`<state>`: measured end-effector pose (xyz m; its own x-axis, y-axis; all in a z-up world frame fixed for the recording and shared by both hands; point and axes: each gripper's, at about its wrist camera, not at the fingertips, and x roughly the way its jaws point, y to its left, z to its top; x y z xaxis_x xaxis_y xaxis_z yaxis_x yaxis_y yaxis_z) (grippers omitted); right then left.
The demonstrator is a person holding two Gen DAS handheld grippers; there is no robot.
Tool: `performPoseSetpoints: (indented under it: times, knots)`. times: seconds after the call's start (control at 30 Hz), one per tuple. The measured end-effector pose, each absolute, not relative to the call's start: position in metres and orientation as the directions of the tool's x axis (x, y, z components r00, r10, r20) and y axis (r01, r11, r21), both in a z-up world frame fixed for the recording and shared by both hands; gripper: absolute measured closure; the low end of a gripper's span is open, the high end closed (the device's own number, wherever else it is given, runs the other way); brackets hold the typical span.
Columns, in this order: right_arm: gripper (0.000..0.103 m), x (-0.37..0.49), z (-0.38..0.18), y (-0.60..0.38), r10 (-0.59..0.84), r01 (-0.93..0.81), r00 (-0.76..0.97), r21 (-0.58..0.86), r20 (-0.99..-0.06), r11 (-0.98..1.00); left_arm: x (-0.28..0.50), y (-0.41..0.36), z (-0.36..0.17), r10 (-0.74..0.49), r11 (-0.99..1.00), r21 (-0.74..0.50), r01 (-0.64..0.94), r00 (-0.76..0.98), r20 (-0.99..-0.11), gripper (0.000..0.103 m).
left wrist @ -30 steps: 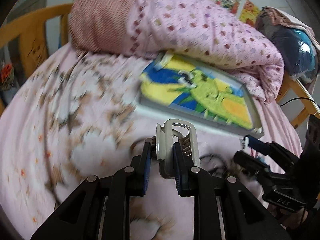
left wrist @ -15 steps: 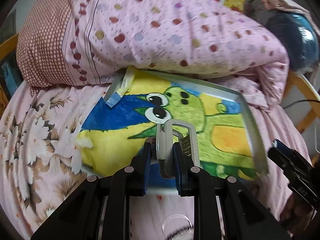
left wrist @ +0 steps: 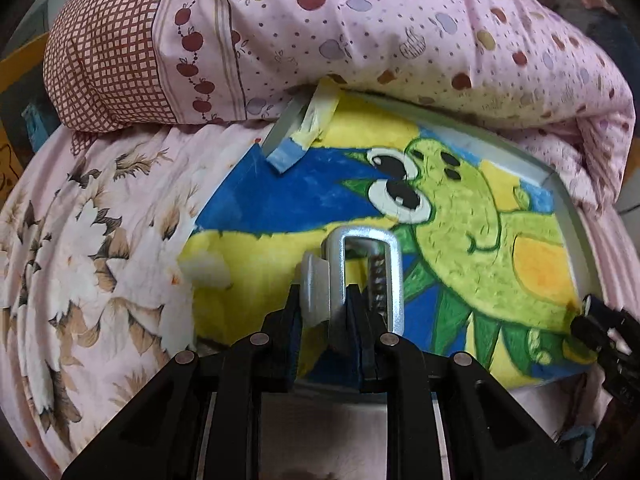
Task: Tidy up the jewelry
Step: 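Carry the claw clip and the barrette over the grey tray with both tools, then open the right tool to drop the barrette while the left tool releases the claw clip, then withdraw both tools from the tray toward the remaining jewelry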
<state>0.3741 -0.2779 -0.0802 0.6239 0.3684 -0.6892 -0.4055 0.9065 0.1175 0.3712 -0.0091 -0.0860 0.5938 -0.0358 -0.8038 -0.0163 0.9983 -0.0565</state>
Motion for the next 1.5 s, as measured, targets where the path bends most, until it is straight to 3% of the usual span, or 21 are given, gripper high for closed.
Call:
performPoseSetpoints:
  times: [0.63,0.8,1.03,1.13,1.23,1.33,1.4,1.5]
  knots:
    - [0.048,0.377,-0.080,-0.284,0.351,-0.439,0.619,0.061,-0.703,0.896,0.342,-0.054,-0.085,-0.062,0.998,-0.035,0.060,0.554,-0.830,0.087]
    - [0.043,0.378,-0.079,-0.284,0.364,-0.445,0.611,0.074,-0.703,0.892,0.338,-0.062,-0.081,-0.095,0.995,-0.056,0.084,0.577,-0.811,0.085]
    - [0.026,0.370,-0.061,-0.292,0.346,-0.410,0.656,0.068,-0.671,0.910,0.327,-0.059,-0.060,-0.153,0.988,-0.137,0.074,0.617,-0.772,0.059]
    - [0.021,0.358,-0.046,-0.301,0.347,-0.384,0.697,0.082,-0.628,0.920,0.315,-0.058,-0.043,-0.152,0.987,-0.151,0.058,0.656,-0.740,0.041]
    - [0.013,0.341,-0.028,-0.310,0.358,-0.364,0.744,0.106,-0.564,0.925,0.299,-0.056,-0.024,-0.159,0.983,-0.177,0.048,0.704,-0.692,0.033]
    - [0.006,0.321,-0.010,-0.317,0.376,-0.352,0.790,0.144,-0.484,0.925,0.280,-0.057,-0.008,-0.143,0.985,-0.170,0.040,0.745,-0.652,0.008]
    - [0.000,0.304,0.002,-0.321,0.385,-0.348,0.815,0.165,-0.432,0.923,0.265,-0.058,0.003,-0.140,0.986,-0.162,0.049,0.774,-0.618,0.008]
    - [0.000,0.279,0.014,-0.323,0.380,-0.345,0.846,0.159,-0.373,0.925,0.243,-0.061,0.015,-0.129,0.990,-0.126,0.067,0.800,-0.586,0.007]
